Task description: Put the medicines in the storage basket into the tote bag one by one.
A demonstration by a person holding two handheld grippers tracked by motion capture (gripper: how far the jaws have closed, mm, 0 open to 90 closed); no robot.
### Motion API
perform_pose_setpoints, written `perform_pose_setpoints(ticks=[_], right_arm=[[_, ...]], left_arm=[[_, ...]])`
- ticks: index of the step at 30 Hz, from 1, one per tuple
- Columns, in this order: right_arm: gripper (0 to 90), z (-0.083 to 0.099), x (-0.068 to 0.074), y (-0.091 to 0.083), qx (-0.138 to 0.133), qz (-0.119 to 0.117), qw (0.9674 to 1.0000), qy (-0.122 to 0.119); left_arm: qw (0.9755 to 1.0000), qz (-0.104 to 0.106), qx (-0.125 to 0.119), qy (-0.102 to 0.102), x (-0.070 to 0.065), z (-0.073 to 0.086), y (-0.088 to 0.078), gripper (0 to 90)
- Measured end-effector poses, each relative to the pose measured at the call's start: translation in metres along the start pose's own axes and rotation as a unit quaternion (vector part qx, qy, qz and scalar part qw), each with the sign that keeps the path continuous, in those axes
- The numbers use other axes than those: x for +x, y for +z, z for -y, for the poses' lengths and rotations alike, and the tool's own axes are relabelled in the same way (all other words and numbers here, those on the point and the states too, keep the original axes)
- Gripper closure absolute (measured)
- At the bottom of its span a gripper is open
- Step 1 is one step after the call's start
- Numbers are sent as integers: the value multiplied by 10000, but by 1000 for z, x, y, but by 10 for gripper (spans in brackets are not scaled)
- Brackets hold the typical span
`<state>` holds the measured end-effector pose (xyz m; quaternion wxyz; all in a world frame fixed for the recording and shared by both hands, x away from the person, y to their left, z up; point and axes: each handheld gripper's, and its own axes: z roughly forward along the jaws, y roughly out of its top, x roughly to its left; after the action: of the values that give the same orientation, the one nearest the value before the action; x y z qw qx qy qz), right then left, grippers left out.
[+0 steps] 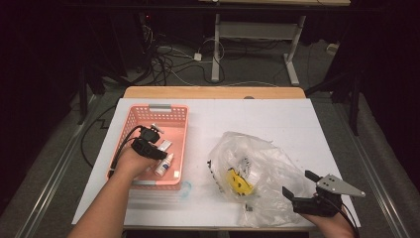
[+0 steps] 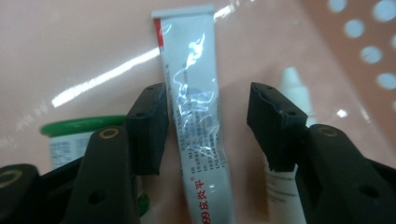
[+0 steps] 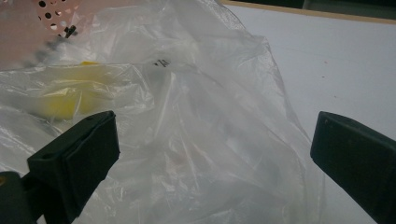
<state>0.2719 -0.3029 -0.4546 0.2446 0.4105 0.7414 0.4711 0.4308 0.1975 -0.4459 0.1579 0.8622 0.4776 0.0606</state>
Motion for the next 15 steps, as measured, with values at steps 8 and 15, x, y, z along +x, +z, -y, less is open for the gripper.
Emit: perform_pose_setpoints(ticks=[8, 15], right_arm=[[19, 0, 0, 0, -7, -3, 10000, -13], [19, 0, 0, -1, -6, -7, 10000, -32]], left_arm=[[10000, -2, 46, 52, -2, 0, 0, 614], [10000, 17, 26, 63, -3, 1, 0, 627]])
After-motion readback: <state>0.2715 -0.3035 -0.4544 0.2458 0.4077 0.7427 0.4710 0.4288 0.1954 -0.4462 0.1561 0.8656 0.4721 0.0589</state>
